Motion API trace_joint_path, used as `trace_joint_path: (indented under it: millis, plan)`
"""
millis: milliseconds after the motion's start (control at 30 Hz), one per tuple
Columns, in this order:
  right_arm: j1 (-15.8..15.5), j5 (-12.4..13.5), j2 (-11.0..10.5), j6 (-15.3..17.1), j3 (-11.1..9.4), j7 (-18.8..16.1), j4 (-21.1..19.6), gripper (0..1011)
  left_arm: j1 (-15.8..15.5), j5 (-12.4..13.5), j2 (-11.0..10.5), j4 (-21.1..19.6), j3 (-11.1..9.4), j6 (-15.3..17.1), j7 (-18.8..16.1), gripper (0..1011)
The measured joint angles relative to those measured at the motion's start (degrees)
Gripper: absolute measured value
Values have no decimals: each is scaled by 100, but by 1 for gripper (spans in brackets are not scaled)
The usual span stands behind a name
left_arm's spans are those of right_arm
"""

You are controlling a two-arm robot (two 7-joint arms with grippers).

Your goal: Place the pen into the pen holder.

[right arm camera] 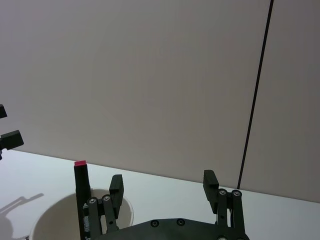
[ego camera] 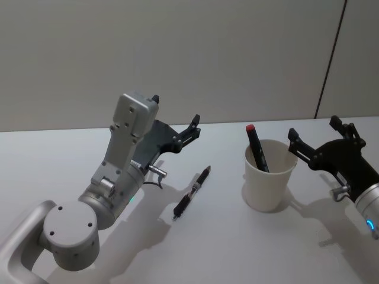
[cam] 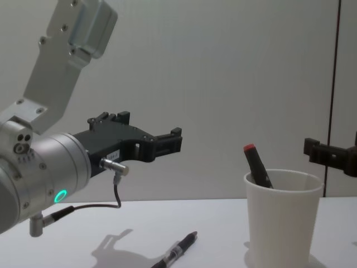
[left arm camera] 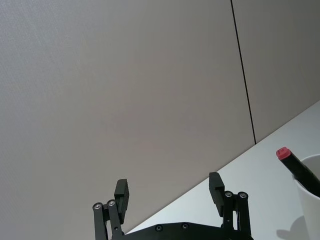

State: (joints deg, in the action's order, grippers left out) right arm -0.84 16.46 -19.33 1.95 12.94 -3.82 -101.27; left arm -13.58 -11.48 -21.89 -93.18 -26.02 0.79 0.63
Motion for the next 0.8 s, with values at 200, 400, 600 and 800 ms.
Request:
trace_joint_path:
  millis: [200, 400, 600, 800]
  plan:
    - [0, 0, 0, 0, 0, 0, 1, 1001, 1, 0, 1, -2, 1, 0, 0, 1000]
    - [0, 0, 0, 0, 0, 0, 4, 1001, 54, -76, -27, -156, 10, 39, 2, 1000]
    - [0, 0, 0, 0, 0, 0, 4, 1001, 179, -262, -128, -506, 43, 224, -20, 1000]
    - [0, 0, 0, 0, 0, 0, 4, 1001, 358, -574, -314, -969, 105, 621, -28, 1000]
